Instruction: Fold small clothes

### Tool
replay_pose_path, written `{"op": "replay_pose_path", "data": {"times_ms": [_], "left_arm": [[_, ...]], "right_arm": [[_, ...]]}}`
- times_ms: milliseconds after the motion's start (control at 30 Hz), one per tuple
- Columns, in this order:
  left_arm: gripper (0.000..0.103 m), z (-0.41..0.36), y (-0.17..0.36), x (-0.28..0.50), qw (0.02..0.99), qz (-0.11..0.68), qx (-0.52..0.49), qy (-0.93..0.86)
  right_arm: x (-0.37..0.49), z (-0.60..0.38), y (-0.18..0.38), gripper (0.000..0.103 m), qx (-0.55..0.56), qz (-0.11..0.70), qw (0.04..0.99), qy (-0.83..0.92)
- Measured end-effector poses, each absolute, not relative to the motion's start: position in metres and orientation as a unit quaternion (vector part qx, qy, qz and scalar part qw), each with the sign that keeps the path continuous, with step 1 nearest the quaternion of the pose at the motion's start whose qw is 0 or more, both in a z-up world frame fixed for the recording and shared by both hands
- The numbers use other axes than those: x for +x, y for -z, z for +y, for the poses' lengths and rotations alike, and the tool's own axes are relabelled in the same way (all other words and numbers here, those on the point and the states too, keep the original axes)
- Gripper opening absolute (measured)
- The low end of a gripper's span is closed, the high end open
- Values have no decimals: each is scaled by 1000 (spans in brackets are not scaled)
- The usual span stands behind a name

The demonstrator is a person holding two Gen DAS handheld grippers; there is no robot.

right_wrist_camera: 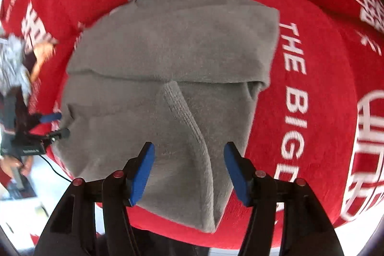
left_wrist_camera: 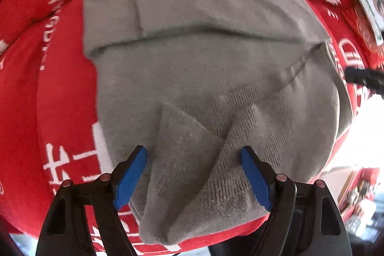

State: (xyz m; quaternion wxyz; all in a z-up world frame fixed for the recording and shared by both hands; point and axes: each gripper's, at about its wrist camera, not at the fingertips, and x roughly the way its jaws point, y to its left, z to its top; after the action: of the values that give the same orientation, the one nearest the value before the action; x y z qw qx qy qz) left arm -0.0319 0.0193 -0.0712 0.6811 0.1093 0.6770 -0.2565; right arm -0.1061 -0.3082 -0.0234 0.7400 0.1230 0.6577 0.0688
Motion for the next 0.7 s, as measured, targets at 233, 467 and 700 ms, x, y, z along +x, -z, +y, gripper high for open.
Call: {"op": "replay_pose_path", "data": {"times_ms": [233,467,700], "left_arm": [[15,4,68,-48,674,664,140,292],[15,42,18,-61,723,623,26,297],[15,49,-50,-36,773,555,9,306]], "right_arm": [[-80,-279,57,7,90,682,723,-64],[-112,-261,3,6,46,631,774,-14],[-116,-258,-72,6,24,553,833,13]]}}
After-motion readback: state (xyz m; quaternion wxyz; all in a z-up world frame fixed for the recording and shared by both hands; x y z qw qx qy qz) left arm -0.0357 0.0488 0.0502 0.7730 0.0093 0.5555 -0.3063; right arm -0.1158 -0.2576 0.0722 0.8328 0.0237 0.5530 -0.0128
